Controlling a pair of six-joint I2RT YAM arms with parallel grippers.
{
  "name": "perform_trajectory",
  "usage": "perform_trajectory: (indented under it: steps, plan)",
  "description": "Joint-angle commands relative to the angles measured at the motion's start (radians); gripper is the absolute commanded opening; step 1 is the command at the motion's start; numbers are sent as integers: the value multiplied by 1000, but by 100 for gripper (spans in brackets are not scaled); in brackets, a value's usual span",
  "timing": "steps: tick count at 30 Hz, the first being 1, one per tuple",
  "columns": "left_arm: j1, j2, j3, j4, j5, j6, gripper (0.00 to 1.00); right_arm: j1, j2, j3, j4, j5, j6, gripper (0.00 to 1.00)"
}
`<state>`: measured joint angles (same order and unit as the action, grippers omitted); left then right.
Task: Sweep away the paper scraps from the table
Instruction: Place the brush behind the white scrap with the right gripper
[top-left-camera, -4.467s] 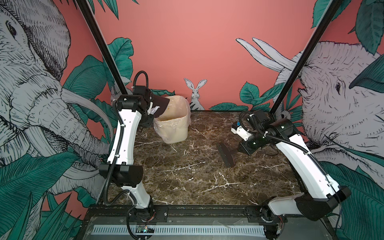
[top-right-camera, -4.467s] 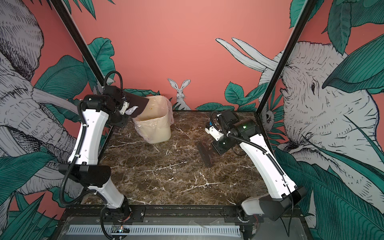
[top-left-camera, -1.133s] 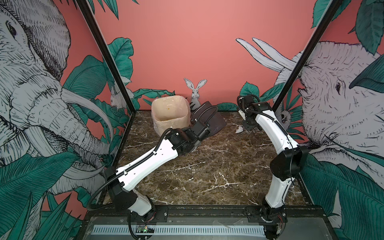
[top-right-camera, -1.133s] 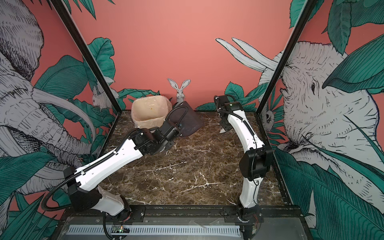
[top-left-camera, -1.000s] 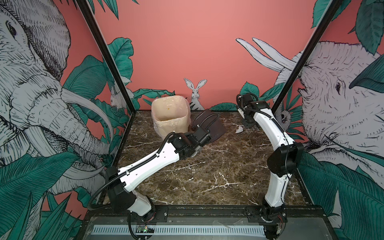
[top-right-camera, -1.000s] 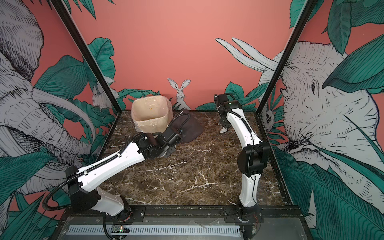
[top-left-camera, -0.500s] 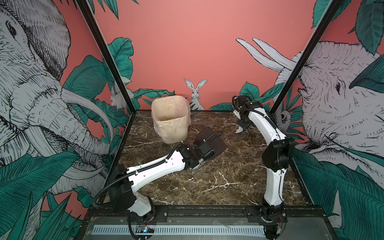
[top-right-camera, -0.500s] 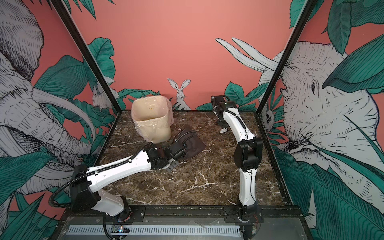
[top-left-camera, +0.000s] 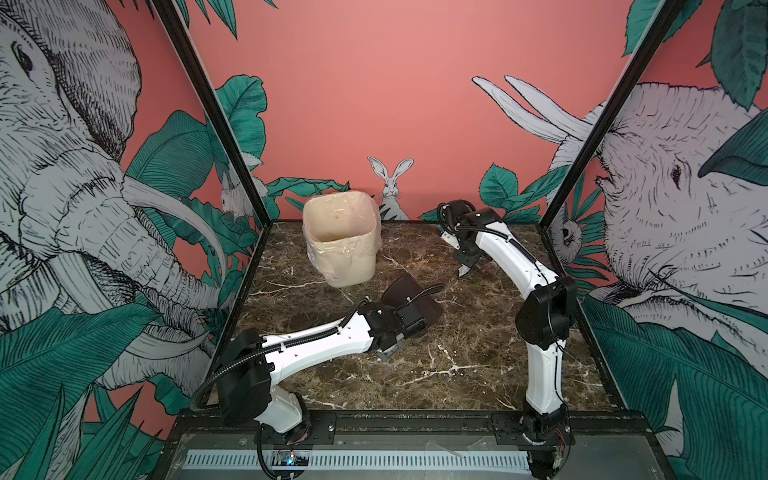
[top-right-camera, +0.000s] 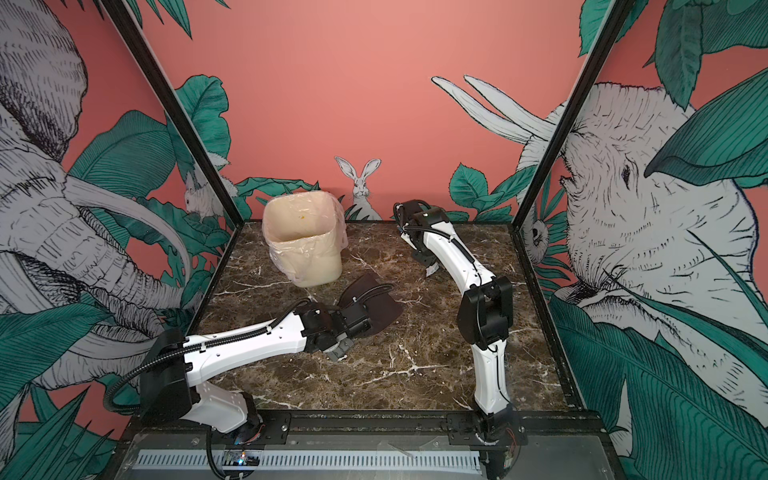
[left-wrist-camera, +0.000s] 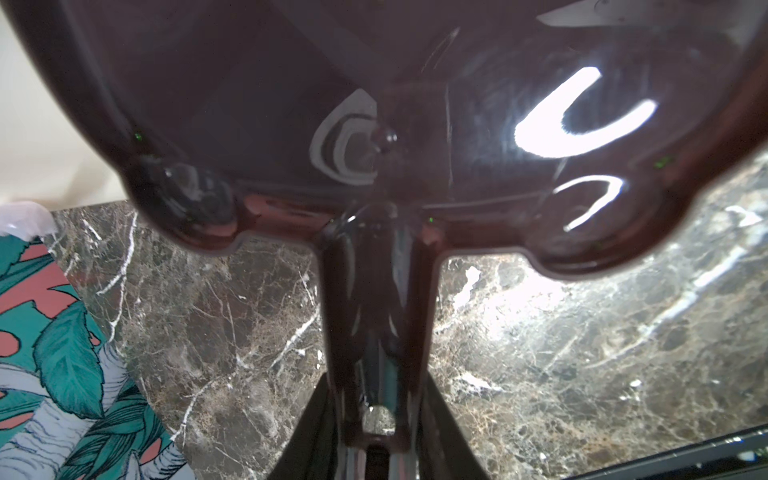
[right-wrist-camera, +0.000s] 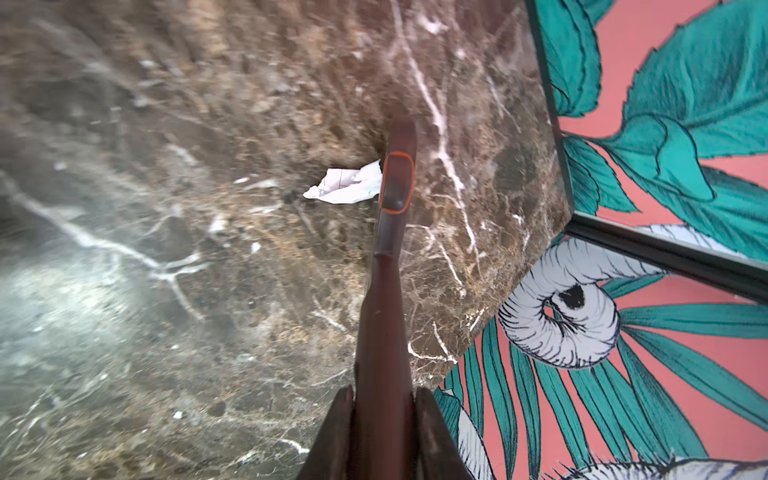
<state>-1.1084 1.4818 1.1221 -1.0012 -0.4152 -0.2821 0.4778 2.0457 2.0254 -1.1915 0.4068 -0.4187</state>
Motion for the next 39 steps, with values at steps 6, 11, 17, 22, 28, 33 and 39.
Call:
perform_trajectory:
  steps: [6,11,17,22,28,33,39]
  plan:
    - [-15,-68,-74,-22,19,-75,0,163,-117,-74,-162,-159,41,0]
    - [-23,-91,-122,-7,50,-80,0,234,-154,-56,-218,-191,86,0]
    - [-30,-59,-130,5,119,-39,0,218,-135,43,-296,-90,131,0]
    - [-30,-12,-109,17,184,0,0,210,-95,67,-329,-54,157,0]
    - [-30,37,-93,33,250,19,0,211,-72,62,-359,-80,180,0]
    - [-24,78,-50,16,269,32,0,211,-83,46,-368,-101,193,0]
    - [3,114,-5,7,315,41,0,211,-88,18,-376,-135,202,0]
